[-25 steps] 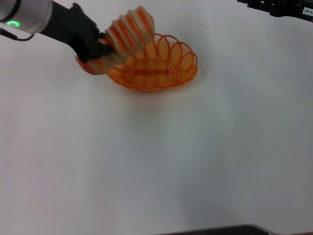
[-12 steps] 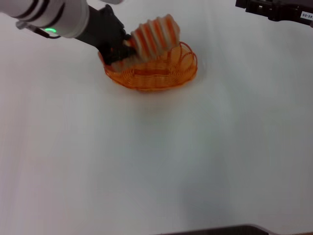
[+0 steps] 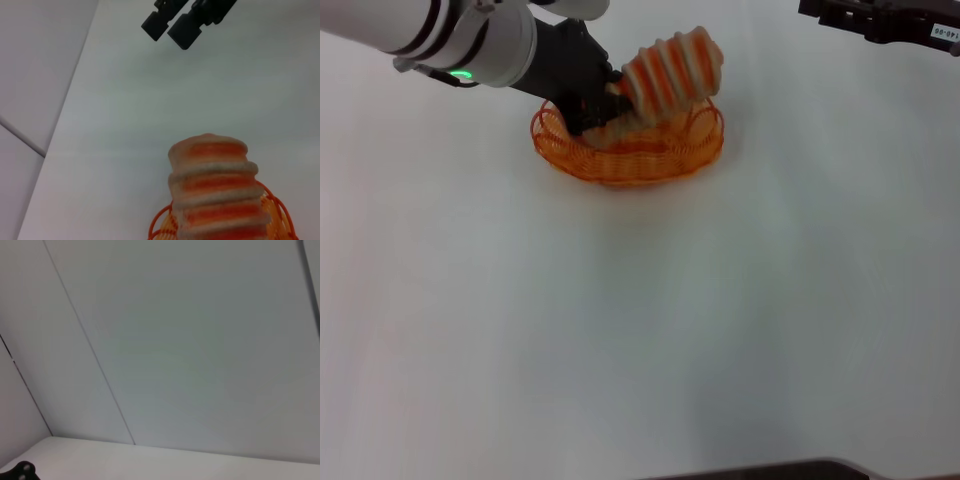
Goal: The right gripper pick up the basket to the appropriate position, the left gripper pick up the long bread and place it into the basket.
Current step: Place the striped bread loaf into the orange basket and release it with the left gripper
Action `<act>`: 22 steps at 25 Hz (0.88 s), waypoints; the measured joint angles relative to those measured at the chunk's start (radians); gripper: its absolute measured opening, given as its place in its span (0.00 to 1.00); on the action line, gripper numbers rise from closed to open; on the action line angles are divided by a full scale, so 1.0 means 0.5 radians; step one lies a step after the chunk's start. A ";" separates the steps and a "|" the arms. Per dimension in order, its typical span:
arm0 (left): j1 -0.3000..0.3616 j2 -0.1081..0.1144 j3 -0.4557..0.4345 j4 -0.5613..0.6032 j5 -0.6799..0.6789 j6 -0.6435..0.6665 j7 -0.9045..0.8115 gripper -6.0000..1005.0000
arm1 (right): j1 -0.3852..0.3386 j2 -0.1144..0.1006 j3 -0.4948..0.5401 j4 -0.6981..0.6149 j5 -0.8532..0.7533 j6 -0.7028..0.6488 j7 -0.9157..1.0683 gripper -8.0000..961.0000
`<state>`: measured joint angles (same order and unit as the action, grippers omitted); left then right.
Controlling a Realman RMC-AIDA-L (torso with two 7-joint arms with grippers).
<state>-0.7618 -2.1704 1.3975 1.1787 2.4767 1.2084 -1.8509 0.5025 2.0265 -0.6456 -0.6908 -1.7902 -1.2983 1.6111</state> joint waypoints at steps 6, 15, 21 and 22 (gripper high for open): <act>0.051 0.001 0.090 -0.019 0.004 -0.165 -0.008 0.18 | 0.001 0.000 0.003 0.000 0.000 0.004 -0.001 0.79; 0.102 0.005 0.204 -0.007 0.047 -0.258 -0.065 0.25 | 0.012 0.002 0.009 0.000 0.000 0.006 0.001 0.79; 0.122 0.003 0.201 0.017 0.043 -0.275 -0.088 0.45 | 0.020 0.003 0.007 0.001 0.000 0.010 0.001 0.79; 0.122 0.003 0.199 0.017 0.045 -0.272 -0.099 0.50 | 0.020 0.004 0.008 0.001 0.000 0.010 0.001 0.79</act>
<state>-0.7006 -2.1689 1.4972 1.1873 2.4994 1.0726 -1.9002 0.5125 2.0286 -0.6415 -0.6903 -1.7901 -1.2932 1.6118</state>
